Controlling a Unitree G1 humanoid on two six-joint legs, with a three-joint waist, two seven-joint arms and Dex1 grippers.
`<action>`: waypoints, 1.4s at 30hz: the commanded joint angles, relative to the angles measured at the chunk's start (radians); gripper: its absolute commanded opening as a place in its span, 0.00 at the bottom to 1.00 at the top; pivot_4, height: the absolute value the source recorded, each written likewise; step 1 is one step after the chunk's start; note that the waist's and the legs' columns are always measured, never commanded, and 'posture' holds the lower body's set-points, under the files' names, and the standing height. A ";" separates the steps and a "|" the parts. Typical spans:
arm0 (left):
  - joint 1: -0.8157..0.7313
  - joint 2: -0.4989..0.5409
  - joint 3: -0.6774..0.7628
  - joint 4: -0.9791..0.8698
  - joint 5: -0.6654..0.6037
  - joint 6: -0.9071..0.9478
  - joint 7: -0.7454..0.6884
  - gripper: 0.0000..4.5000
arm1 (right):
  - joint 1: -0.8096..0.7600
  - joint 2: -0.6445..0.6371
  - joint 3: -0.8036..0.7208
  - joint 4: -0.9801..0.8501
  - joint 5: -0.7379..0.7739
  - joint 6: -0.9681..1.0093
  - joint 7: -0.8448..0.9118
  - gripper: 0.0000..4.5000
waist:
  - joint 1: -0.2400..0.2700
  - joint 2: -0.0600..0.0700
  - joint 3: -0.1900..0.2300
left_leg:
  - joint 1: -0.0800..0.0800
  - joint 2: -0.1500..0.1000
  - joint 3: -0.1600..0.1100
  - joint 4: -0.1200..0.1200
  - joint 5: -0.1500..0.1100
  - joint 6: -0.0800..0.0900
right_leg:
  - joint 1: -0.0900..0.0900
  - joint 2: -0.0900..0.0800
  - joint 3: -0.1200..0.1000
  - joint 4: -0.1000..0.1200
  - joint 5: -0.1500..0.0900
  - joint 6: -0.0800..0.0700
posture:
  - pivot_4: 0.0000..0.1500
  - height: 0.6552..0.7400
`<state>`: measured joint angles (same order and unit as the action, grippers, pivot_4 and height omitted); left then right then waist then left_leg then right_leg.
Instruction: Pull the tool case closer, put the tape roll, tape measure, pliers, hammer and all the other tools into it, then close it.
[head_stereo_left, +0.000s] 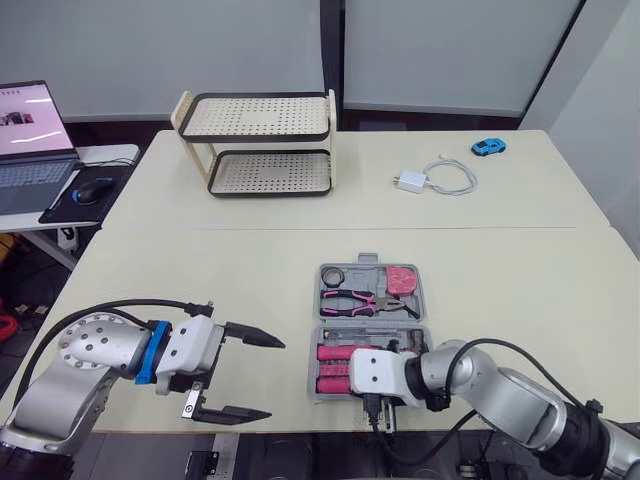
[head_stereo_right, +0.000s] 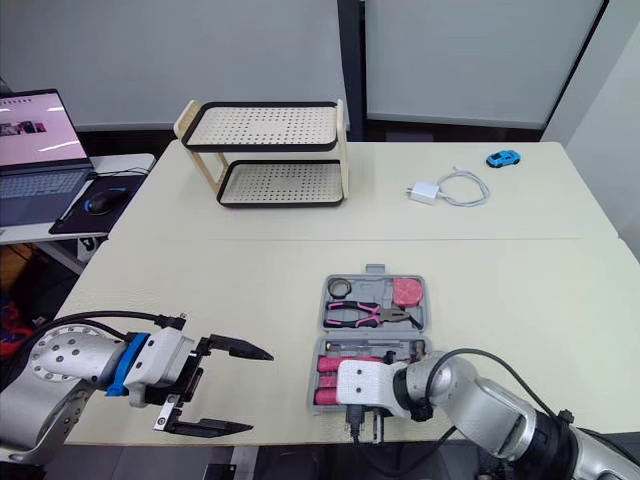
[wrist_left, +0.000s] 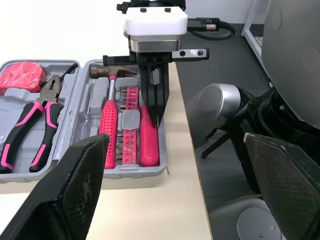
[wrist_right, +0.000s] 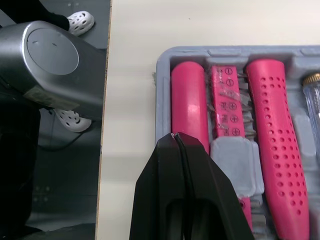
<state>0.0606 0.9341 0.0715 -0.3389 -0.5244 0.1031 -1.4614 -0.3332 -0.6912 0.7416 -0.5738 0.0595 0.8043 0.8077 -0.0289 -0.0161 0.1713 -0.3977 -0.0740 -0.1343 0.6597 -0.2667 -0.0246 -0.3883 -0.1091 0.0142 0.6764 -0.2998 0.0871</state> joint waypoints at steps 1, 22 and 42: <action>-0.027 0.003 0.006 0.034 0.017 0.007 0.021 1.00 | -0.005 -0.041 -0.122 -0.072 0.051 0.004 0.042 0.01 | 0.000 0.000 0.000 | 0.000 0.000 0.000 0.000 0.000 0.000 | 0.000 0.000 0.000 0.000 0.000 0.000 | 1.00 1.00; -0.254 -0.110 -0.205 0.295 0.362 0.058 0.289 0.00 | 0.053 -0.337 -0.413 0.256 -0.063 -0.300 0.180 0.00 | -0.001 -0.001 0.001 | -0.001 0.000 0.001 0.000 0.000 0.000 | 0.000 0.000 0.000 0.001 0.000 0.000 | 1.00 1.00; -0.445 -0.350 -0.419 0.555 0.597 -0.006 0.427 0.00 | -0.010 -0.155 -0.319 0.407 -0.225 -0.346 0.168 0.00 | 0.000 -0.001 0.001 | -0.001 -0.001 0.001 0.001 0.002 -0.004 | 0.000 0.000 0.000 0.002 0.000 0.000 | 1.00 1.00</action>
<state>-0.3699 0.5969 -0.3353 0.2031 0.0552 0.1172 -1.0525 -0.3268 -0.8549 0.4179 -0.1618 -0.1500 0.4758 0.9812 -0.0287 -0.0167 0.1718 -0.3988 -0.0751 -0.1330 0.6612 -0.2643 -0.0286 -0.3884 -0.1095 0.0145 0.6787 -0.2997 0.0873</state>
